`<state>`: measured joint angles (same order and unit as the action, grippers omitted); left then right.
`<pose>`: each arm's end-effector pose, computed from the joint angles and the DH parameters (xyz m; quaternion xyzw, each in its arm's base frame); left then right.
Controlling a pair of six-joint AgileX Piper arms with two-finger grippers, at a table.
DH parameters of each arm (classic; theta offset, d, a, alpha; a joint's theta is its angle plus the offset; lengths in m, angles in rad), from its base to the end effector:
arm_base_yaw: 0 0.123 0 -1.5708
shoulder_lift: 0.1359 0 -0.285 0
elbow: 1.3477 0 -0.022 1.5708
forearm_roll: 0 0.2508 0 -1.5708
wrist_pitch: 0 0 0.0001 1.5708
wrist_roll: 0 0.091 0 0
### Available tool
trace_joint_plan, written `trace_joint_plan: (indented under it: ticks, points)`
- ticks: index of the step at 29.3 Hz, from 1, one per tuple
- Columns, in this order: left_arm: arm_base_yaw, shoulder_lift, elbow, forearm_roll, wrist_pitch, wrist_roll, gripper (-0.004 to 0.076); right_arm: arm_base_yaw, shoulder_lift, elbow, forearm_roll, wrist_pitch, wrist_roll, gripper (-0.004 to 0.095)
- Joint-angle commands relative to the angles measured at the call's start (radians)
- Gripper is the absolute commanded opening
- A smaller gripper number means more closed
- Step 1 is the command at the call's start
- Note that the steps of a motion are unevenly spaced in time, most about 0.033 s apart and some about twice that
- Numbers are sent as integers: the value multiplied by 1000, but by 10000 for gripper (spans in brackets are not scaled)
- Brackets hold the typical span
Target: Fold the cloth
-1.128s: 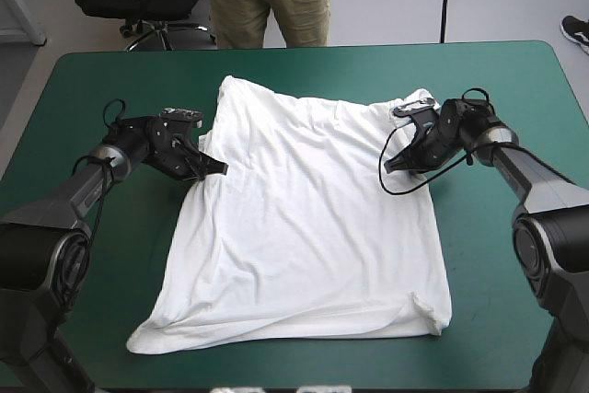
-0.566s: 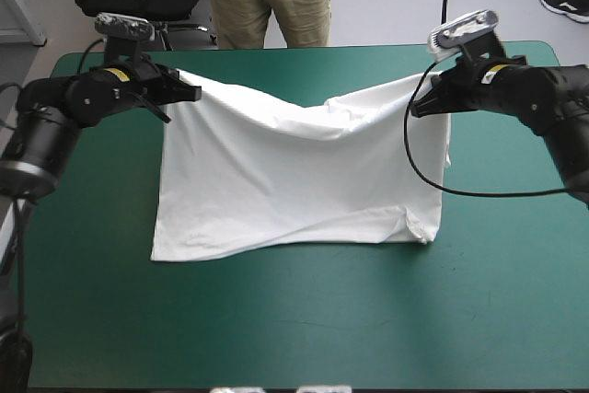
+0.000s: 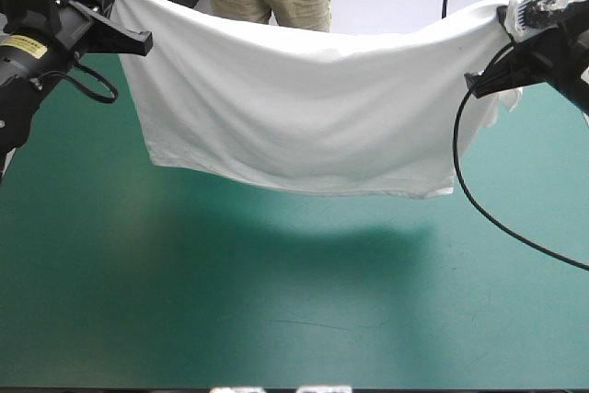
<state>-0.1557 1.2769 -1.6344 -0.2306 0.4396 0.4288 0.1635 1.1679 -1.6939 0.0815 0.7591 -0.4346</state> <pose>0.2581 -0.0495 0.5335 0.1648 0.6821 -0.0115 0.7124 0.2036 0.0388 0.5471 -0.2189 0.7238 -0.0481 0.6526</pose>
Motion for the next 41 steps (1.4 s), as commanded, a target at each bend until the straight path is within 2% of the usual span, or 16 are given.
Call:
trace_joint_plan:
  ticks: [1,5,7,9,13,14,15,17,19,22,25,27,29,33,36,41]
  points:
    - [-3,34,-32,-18,-201,-1,-17,-3,37,-28,-8,-172,-24,-13]
    - [-3,130,-32,-18,-420,-1,-17,-3,138,-28,-8,-365,-26,-13]
    - [-3,212,-32,-18,-588,-3,-17,-3,245,-28,-8,-554,-32,-13]
    - [-3,257,-32,-18,-700,-3,-17,-3,315,-28,-8,-692,-52,-13]
    - [-3,346,-32,-18,-1068,-3,-17,-3,432,-28,-8,-1054,-171,-13]
    - [-3,357,-32,-15,-1126,-3,-17,-3,451,-28,-8,-1118,-180,-13]
    - [-3,358,-37,-15,-1137,-9,-17,-3,465,-28,-6,-1157,-180,-14]
    - [-3,358,-38,-18,-1126,-5,-17,-3,480,-28,11,-1158,-178,-18]
    - [-3,358,-38,-18,-1093,-5,-17,-3,484,-28,39,-1083,-158,-17]
    - [-3,358,-38,-18,-946,-5,-17,-3,483,-28,95,-858,-138,-17]
    - [-3,358,-38,-18,-665,-5,-17,-3,483,-15,137,-654,-138,-17]
    - [-3,362,-37,-26,-402,-9,-17,-3,483,13,157,-542,-132,-18]
    - [-3,378,-30,-28,-199,-9,-17,-3,483,45,169,-448,-121,-18]
    - [-3,400,22,-18,66,-35,-17,-3,481,139,169,-300,-81,-17]
    - [-3,395,101,15,144,-110,-17,-3,469,211,169,-238,-63,-17]
    - [-3,342,255,57,164,-148,-17,-3,398,348,164,-200,-63,-17]
